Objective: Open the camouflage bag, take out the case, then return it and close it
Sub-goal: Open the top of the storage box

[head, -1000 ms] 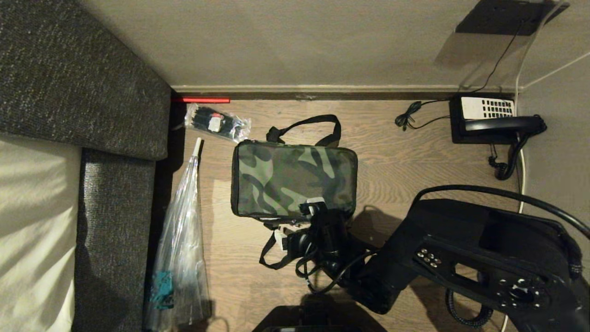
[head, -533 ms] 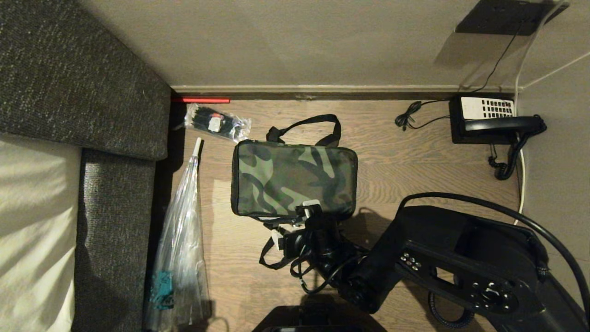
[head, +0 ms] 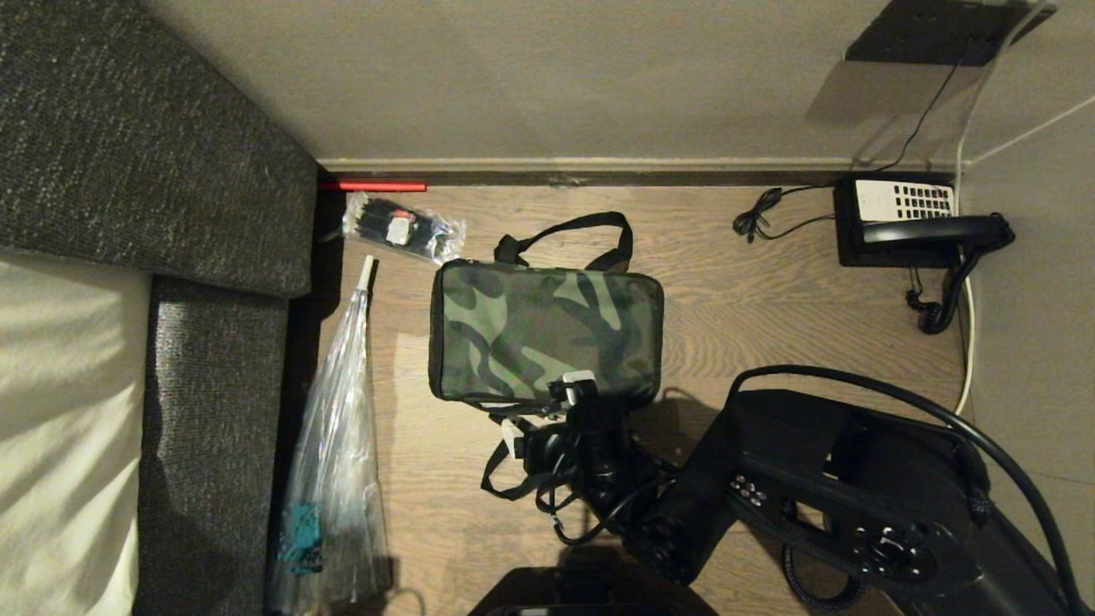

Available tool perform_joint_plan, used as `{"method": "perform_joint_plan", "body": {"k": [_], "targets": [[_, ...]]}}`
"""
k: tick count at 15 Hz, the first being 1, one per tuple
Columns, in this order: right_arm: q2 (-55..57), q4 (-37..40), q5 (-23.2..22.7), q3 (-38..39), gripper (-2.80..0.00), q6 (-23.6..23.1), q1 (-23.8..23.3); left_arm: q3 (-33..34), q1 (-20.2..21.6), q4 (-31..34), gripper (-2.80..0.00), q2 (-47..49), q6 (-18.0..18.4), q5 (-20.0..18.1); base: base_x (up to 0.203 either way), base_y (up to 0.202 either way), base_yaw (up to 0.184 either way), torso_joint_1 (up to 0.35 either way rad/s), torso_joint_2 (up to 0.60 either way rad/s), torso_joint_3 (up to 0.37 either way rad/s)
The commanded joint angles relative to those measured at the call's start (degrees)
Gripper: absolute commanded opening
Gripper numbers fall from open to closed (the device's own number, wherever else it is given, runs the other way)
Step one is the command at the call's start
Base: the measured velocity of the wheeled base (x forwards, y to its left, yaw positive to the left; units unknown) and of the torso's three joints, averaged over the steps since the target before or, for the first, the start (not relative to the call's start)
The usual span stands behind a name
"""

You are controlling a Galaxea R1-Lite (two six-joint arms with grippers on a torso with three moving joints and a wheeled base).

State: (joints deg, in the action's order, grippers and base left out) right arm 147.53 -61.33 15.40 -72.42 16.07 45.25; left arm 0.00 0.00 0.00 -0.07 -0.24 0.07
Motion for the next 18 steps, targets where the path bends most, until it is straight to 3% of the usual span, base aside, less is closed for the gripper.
{"method": "perform_joint_plan", "body": {"k": [1,3,4,14,18], "targets": [[0.5,-0.4,0.0,-0.7,0.00,0.2,0.0,0.0,0.0,0.0,-2.80,0.1,0.0,0.0,0.000,0.000,0.000,0.000,0.00,0.000],[0.9,-0.4,0.2,-1.1,0.00,0.1,0.0,0.0,0.0,0.0,-2.80,0.1,0.0,0.0,0.000,0.000,0.000,0.000,0.00,0.000],[1.8,-0.4,0.2,-2.3,-2.80,0.0,0.0,0.0,0.0,0.0,-2.80,0.1,0.0,0.0,0.000,0.000,0.000,0.000,0.00,0.000],[3.2,-3.5,0.3,-3.0,-2.80,-1.6,-0.2,0.0,0.0,0.0,-2.80,0.1,0.0,0.0,0.000,0.000,0.000,0.000,0.00,0.000],[1.3,-3.5,0.3,0.2,-2.80,-1.7,-0.3,0.0,0.0,0.0,-2.80,0.1,0.0,0.0,0.000,0.000,0.000,0.000,0.00,0.000]]}}
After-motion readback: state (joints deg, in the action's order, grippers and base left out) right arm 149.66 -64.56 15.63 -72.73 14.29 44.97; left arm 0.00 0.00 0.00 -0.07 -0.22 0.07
